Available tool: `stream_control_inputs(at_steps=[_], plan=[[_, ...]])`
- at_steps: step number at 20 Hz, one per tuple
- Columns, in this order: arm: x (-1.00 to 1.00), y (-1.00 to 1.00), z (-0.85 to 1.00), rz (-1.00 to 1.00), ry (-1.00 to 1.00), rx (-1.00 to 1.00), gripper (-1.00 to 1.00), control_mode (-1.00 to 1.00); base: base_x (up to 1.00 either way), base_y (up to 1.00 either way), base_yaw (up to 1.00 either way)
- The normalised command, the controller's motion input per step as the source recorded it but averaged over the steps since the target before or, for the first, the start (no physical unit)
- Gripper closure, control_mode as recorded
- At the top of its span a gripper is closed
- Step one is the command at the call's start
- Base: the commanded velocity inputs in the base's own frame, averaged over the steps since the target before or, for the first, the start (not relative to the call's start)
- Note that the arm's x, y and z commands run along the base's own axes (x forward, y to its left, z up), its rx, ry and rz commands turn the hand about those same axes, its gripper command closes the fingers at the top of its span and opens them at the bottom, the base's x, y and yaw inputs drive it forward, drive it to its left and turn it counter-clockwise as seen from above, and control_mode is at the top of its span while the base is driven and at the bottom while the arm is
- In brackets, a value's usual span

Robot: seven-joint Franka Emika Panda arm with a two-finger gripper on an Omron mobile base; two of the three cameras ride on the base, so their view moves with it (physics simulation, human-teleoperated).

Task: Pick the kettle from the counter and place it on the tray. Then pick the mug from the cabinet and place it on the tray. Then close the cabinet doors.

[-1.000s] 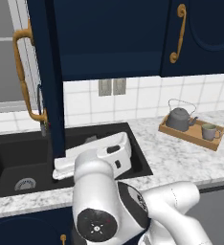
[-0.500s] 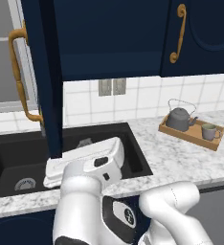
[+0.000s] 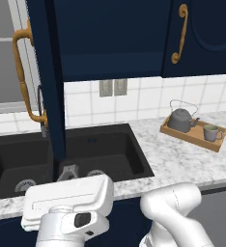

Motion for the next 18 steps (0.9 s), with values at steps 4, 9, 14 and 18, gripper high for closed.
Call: stream_control_inputs(at_steps=[4,9,14,18], plan=[[0.09,0.51,0.02,-0.05,0.02,0.00,1.00,-1.00,0.00,0.00,0.00],[0.52,0.70,0.00,-0.11,0.11,-0.04,1.00,-1.00,0.00,0.00,0.00],[0.65,0.77,-0.05,-0.16,0.05,-0.15,1.00,-1.00,0.00,0.00,0.00],[0.63,0.34,0.00,-0.21,0.03,-0.11,1.00,-1.00,0.00,0.00,0.00]])
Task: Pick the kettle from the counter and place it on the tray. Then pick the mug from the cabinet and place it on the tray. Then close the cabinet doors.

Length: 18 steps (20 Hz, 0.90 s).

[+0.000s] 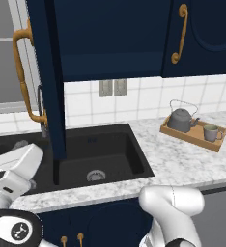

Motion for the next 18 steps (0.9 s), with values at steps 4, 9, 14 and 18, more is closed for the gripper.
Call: stream_control_inputs(at_steps=[4,9,14,18], plan=[[0.37,-0.17,0.00,-0.13,0.00,-0.08,1.00,-1.00,0.00,0.00,0.00],[0.04,-0.64,0.08,-0.01,0.03,-0.05,1.00,-1.00,0.00,0.00,0.00],[0.00,-0.89,0.13,0.00,0.07,-0.04,1.00,-1.00,0.00,0.00,0.00],[0.00,-0.91,0.30,0.00,0.02,-0.01,1.00,-1.00,0.00,0.00,0.00]])
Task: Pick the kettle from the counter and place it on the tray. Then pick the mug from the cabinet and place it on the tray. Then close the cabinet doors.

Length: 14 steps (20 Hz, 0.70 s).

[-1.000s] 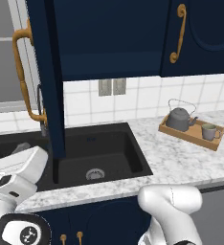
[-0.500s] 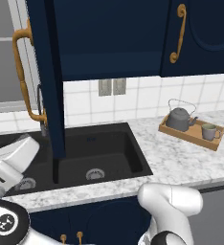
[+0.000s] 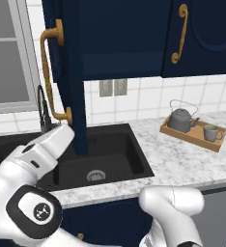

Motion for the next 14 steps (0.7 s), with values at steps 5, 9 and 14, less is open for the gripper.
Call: stream_control_inputs(at_steps=[5,9,14], plan=[[0.00,-0.84,0.33,0.00,0.00,0.00,1.00,-1.00,0.00,0.00,0.00],[0.16,-0.67,0.10,0.00,0.00,0.00,1.00,-1.00,0.00,0.00,0.00],[0.22,-0.72,0.00,0.00,0.00,0.00,1.00,-1.00,0.00,0.00,0.00]])
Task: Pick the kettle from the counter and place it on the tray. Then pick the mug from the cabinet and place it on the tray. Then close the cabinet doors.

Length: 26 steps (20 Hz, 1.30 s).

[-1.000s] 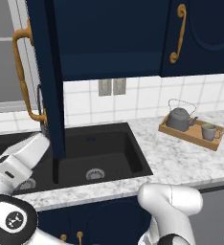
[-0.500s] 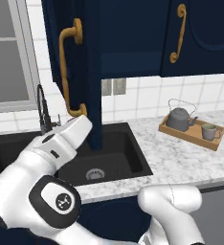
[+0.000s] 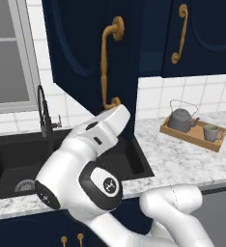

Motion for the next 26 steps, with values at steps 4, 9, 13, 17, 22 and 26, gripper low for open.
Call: stream_control_inputs(at_steps=[4,9,13,17,22,26], plan=[[0.39,-0.72,0.04,0.00,0.01,0.00,1.00,-1.00,0.00,0.00,0.00],[0.50,-0.77,0.04,0.00,0.04,0.00,1.00,-1.00,0.00,0.00,0.00],[0.74,-0.74,0.00,0.00,0.01,0.00,1.00,-1.00,0.00,0.00,0.00],[0.77,-0.59,0.00,-0.02,0.00,0.00,1.00,-1.00,0.00,0.00,0.00],[0.76,-0.21,-0.14,-0.07,-0.04,0.00,1.00,-1.00,0.00,0.00,0.00],[0.68,-0.01,-0.15,-0.07,-0.05,0.00,1.00,-1.00,0.00,0.00,0.00]])
